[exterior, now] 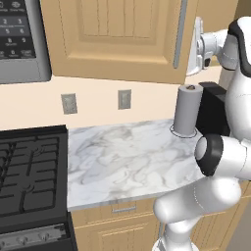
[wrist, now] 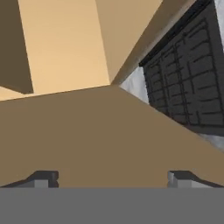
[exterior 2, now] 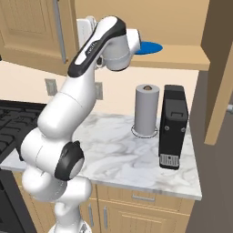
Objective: The dining table condiment station is running low on shaker. Refill the condiment station by opening the cabinet and taking the shaker from the cabinet and placing it on the dining table.
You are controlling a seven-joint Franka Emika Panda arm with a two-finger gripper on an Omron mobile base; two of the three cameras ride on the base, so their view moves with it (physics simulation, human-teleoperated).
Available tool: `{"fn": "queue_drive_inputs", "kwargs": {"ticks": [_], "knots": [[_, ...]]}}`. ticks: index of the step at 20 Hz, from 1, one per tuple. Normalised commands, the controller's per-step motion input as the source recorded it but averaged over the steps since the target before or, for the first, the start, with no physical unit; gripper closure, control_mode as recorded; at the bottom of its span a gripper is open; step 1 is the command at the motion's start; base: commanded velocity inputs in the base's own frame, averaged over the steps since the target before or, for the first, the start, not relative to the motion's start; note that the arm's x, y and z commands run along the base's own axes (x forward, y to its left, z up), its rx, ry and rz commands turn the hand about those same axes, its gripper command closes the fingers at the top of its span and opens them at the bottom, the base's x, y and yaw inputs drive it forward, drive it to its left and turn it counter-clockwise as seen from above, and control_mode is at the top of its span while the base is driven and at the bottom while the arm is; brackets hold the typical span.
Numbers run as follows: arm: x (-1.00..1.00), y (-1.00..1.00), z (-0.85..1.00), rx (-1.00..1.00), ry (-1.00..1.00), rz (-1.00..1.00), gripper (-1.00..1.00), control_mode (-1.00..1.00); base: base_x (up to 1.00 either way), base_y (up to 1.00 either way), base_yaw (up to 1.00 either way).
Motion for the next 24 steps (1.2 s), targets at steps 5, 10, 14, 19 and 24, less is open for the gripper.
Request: {"fn": "queue_drive_inputs", "kwargs": {"ticks": [5, 10, 14, 19, 24], "knots": [[-1.00, 0.80, -0.01, 0.00, -0.02, 0.35, -1.00, -1.00, 0.00, 0.00, 0.00], [-0.94, 1.00, -0.07, 0.00, -0.09, 0.35, -1.00, -1.00, 0.00, 0.00, 0.00], [-0.79, 1.00, -0.11, 0.00, -0.21, 0.27, -1.00, -1.00, 0.00, 0.00, 0.00], [-0.49, 1.00, -0.11, 0.00, -0.22, 0.17, -1.00, -1.00, 0.00, 0.00, 0.00], [-0.06, 1.00, -0.03, 0.00, -0.16, 0.12, -1.00, -1.00, 0.00, 0.00, 0.00]]}}
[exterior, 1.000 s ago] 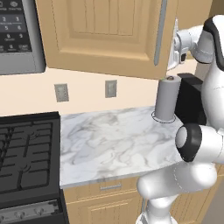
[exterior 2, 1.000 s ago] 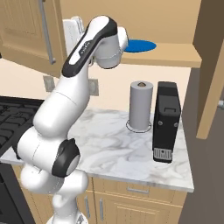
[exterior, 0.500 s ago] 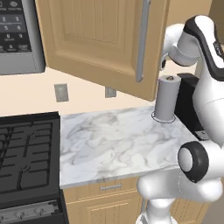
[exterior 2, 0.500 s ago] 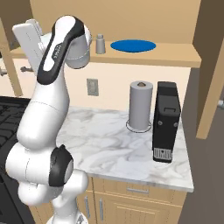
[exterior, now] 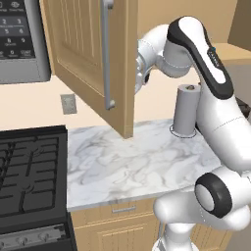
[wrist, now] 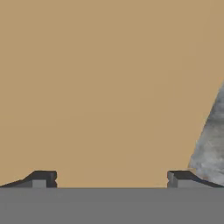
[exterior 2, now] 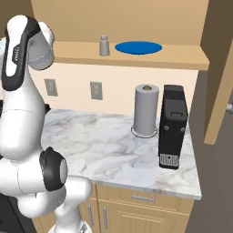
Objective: The dining table condiment station is running low on shaker. Refill the condiment station by opening the cabinet and taking the shaker from the cabinet and placing it on the dining table.
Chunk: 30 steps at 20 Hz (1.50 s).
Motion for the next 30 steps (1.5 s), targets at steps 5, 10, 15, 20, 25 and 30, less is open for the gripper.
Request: {"fn": "queue_drive_inputs", "kwargs": {"ticks": [5, 10, 15, 20, 25, 30], "knots": [[0.00, 1.00, 0.00, 0.00, -0.19, 0.09, -1.00, -1.00, 0.00, 0.00, 0.00], [0.00, 0.59, -0.09, 0.00, -0.29, -0.05, -1.00, -1.00, 0.00, 0.00, 0.00], [0.00, -0.38, -0.29, 0.00, -0.36, -0.35, -1.00, -1.00, 0.00, 0.00, 0.00], [0.00, -0.97, -0.32, 0.00, -0.31, -0.40, -1.00, -1.00, 0.00, 0.00, 0.00], [0.00, -1.00, -0.13, 0.00, -0.44, -0.36, -1.00, -1.00, 0.00, 0.00, 0.00], [0.07, -0.90, 0.00, 0.00, -0.55, -0.29, -1.00, -1.00, 0.00, 0.00, 0.00]]}}
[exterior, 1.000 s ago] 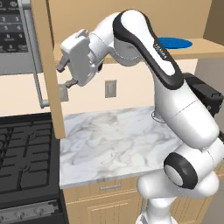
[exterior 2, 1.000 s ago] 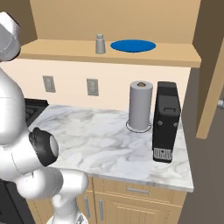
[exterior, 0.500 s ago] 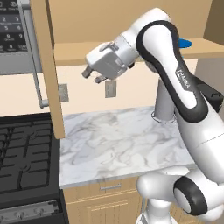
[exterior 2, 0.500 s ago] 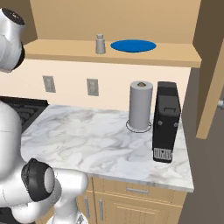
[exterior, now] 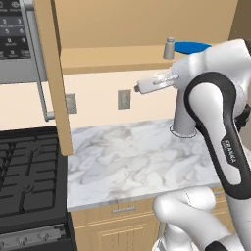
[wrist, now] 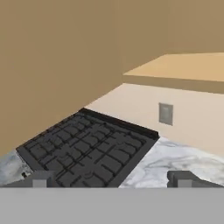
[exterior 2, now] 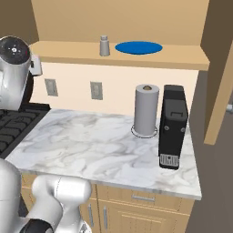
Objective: The dining table condiment station is running low on shaker. Refill the condiment station by opening the cabinet and taking the shaker from the cabinet and placing it on the dining table.
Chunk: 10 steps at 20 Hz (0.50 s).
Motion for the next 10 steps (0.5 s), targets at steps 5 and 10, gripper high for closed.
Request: {"fn": "queue_drive_inputs", "kwargs": {"ticks": [5, 10], "knots": [[0.30, -0.85, 0.38, 0.00, -0.30, -0.20, -1.00, -1.00, 0.00, 0.00, 0.00], [0.27, -0.91, 0.62, -0.02, 0.00, -0.19, -1.00, -1.00, 0.00, 0.00, 0.00]]}}
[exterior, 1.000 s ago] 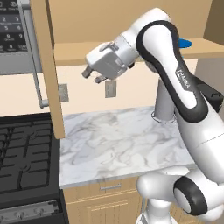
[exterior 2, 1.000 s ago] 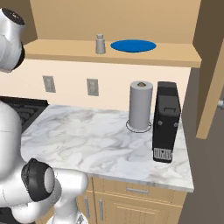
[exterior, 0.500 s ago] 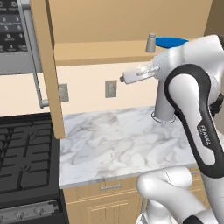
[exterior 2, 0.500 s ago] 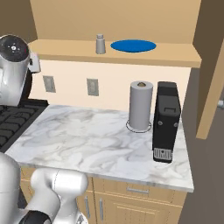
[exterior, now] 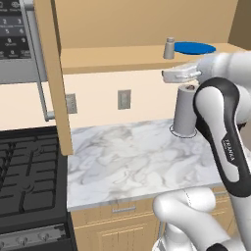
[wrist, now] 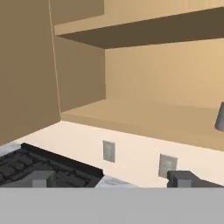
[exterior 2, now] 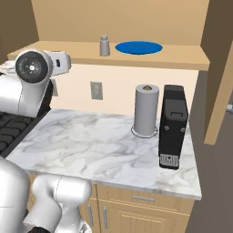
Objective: The dining table condiment station is running low on shaker. Refill the condiment station by opening the cabinet and taking the shaker from the cabinet and placing it on the dining table.
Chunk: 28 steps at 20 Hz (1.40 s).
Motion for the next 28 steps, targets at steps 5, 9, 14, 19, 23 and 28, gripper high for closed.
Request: {"fn": "queue_drive_inputs", "kwargs": {"ticks": [5, 9, 14, 19, 23, 28], "knots": [[0.26, -0.91, 0.30, -0.02, 0.09, -0.20, -1.00, -1.00, 0.00, 0.00, 0.00], [0.23, -0.74, 0.00, 0.00, 0.08, -0.16, -1.00, -1.00, 0.00, 0.00, 0.00], [0.25, -0.22, -0.03, -0.01, 0.01, -0.10, -1.00, -1.00, 0.00, 0.00, 0.00], [0.36, 0.00, 0.00, 0.00, 0.01, -0.06, -1.00, -1.00, 0.00, 0.00, 0.00], [0.39, 0.00, 0.00, 0.00, 0.00, -0.02, -1.00, -1.00, 0.00, 0.00, 0.00], [0.38, 0.00, 0.00, 0.00, 0.00, -0.03, -1.00, -1.00, 0.00, 0.00, 0.00]]}}
